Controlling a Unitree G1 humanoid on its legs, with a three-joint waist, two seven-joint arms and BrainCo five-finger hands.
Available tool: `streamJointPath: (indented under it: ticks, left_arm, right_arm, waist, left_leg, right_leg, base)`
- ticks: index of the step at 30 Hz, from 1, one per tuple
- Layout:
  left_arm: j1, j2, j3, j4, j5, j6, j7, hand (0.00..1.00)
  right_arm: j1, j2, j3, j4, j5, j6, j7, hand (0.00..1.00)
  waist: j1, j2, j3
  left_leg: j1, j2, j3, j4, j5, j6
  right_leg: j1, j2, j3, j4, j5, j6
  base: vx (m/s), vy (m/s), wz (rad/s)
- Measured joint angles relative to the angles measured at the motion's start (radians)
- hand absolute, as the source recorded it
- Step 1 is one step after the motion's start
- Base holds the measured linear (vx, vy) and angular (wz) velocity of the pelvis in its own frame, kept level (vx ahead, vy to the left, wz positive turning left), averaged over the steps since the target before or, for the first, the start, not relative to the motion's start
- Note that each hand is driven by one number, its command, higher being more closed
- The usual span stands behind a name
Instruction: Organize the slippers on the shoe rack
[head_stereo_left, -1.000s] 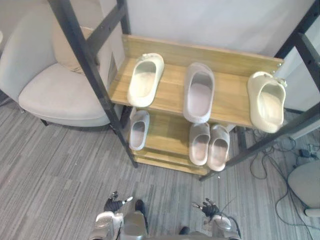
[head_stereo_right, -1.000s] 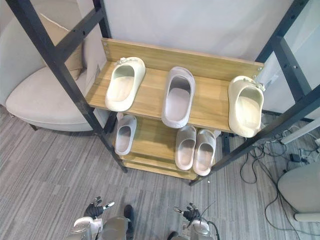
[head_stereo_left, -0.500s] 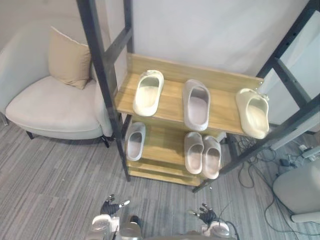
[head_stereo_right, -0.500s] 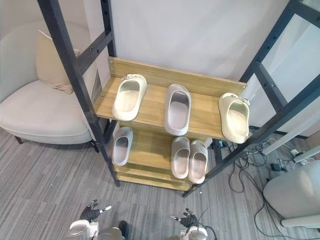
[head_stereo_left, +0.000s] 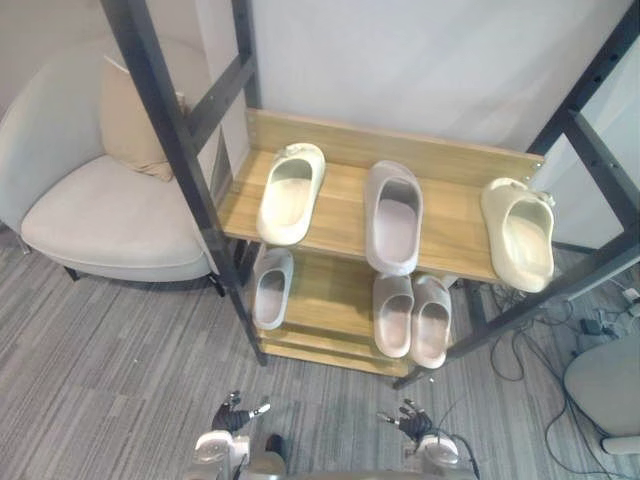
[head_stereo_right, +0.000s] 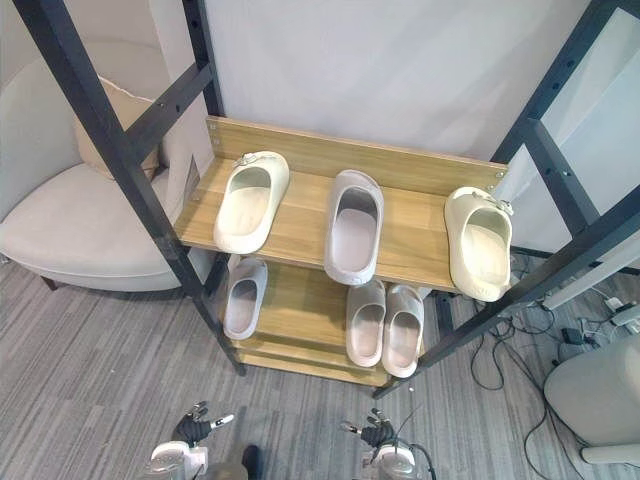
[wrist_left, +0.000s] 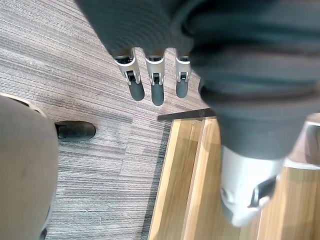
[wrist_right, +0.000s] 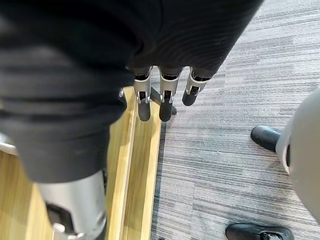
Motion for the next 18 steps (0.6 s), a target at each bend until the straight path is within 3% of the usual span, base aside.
streamJointPath:
  ticks: [5, 7, 9, 15, 18]
  left_arm:
    - [0.005, -0.001, 0.000, 0.011, 0.001, 0.000, 0.017, 0.00]
    - [0.019, -0.007, -0.001, 0.011, 0.002, 0.000, 0.021, 0.00]
    - [0.023, -0.010, -0.001, 0.010, 0.006, 0.000, 0.023, 0.00]
    - [0.040, -0.015, -0.010, 0.004, 0.021, -0.002, 0.031, 0.00]
    - [0.045, -0.016, -0.019, 0.000, 0.031, -0.002, 0.031, 0.00]
  right_arm:
    - [0.053, -0.004, 0.007, -0.152, -0.010, -0.004, -0.033, 0.00]
    - [0.116, -0.011, 0.002, -0.304, -0.037, -0.004, -0.049, 0.00]
    - [0.161, -0.014, -0.009, -0.410, -0.039, -0.003, -0.060, 0.00]
    - [0.252, -0.010, -0.148, -0.802, -0.083, -0.004, -0.089, 0.00]
    - [0.251, -0.005, -0.205, -0.952, -0.129, -0.005, -0.115, 0.00]
  waist:
    - [-0.022, 0.011, 0.001]
    - [-0.046, 0.027, -0.008]
    - [-0.047, 0.035, -0.014]
    - [-0.064, 0.050, -0.041]
    - [-0.069, 0.056, -0.045]
  left_leg:
    - [0.016, 0.003, 0.030, -0.001, -0.008, -0.011]
    - [0.017, 0.009, 0.038, -0.001, -0.007, -0.011]
    - [0.014, 0.011, 0.045, -0.001, -0.008, -0.011]
    - [-0.019, 0.012, 0.063, 0.000, -0.007, -0.012]
    - [-0.016, 0.010, 0.078, 0.001, -0.007, -0.004]
  right_leg:
    - [-0.003, 0.001, 0.045, -0.015, 0.005, 0.022]
    - [-0.012, 0.001, 0.060, -0.015, -0.004, 0.033]
    - [-0.021, 0.005, 0.076, -0.016, -0.005, 0.033]
    - [-0.070, 0.011, 0.125, -0.015, 0.008, 0.022]
    - [-0.072, 0.013, 0.145, -0.018, 0.023, 0.034]
  base:
    - [-0.13, -0.026, -0.25]
    - [-0.13, -0.037, -0.16]
    - [-0.07, -0.032, -0.12]
    - [0.00, -0.027, -0.11]
    - [0.06, -0.016, -0.18]
